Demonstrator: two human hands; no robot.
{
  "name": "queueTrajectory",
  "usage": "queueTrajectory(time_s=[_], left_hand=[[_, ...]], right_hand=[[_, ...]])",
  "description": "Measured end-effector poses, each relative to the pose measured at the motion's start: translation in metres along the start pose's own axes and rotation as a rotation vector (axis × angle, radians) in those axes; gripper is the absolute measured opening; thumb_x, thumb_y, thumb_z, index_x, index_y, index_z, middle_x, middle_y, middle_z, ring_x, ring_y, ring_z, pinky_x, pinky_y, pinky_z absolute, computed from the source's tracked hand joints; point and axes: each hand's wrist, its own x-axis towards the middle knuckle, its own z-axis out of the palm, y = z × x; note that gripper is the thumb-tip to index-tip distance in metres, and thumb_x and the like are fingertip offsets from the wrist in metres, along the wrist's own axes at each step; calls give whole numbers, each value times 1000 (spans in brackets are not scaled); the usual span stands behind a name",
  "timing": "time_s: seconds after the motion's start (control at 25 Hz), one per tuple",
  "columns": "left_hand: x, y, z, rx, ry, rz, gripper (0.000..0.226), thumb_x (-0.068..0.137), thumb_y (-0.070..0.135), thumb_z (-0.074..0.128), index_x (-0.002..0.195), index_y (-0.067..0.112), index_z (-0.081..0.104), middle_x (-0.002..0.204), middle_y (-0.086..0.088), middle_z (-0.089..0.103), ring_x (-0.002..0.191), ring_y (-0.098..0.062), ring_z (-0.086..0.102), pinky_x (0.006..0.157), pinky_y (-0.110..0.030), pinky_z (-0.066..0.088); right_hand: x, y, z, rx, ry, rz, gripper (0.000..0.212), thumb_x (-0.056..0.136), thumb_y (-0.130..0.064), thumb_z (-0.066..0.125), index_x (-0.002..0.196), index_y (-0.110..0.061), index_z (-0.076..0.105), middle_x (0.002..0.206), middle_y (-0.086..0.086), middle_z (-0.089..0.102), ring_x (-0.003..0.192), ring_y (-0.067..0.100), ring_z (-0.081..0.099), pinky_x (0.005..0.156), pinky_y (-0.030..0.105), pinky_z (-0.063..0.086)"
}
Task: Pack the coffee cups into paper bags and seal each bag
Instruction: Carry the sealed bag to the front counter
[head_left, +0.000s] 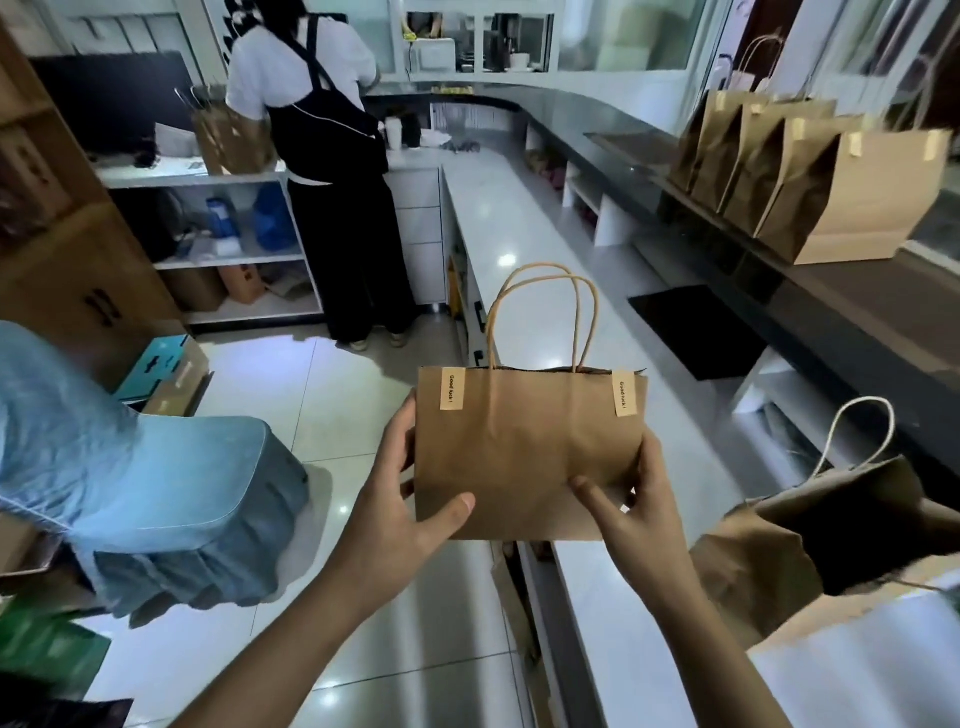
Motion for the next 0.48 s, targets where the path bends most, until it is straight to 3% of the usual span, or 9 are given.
queueTrajectory(time_s=[0.24, 0.36, 0.48], left_hand=[[67, -2, 17, -30, 2, 17, 98, 85, 10, 81, 153, 50, 24, 140, 18, 56, 128, -3, 55, 100, -11, 44], [99, -5, 27, -52, -22, 19, 98, 85, 9, 80, 156, 44, 23, 138, 26, 55, 128, 2, 53, 98, -8, 43], [130, -7, 36, -85, -36, 35, 97, 86, 8, 80, 158, 39, 22, 138, 33, 52, 129, 8, 50, 94, -4, 41]], right_hand=[[68, 10, -9, 36, 29, -15, 66, 83, -26, 74, 142, -31, 45, 120, -20, 59, 107, 2, 58, 83, 8, 45], [97, 12, -13, 31, 60, -30, 71, 82, -24, 74, 144, -34, 43, 127, -20, 58, 114, 4, 58, 86, 12, 47], [125, 13, -16, 17, 114, -42, 74, 81, -20, 77, 144, -39, 43, 131, -17, 57, 115, 10, 58, 92, 27, 51]])
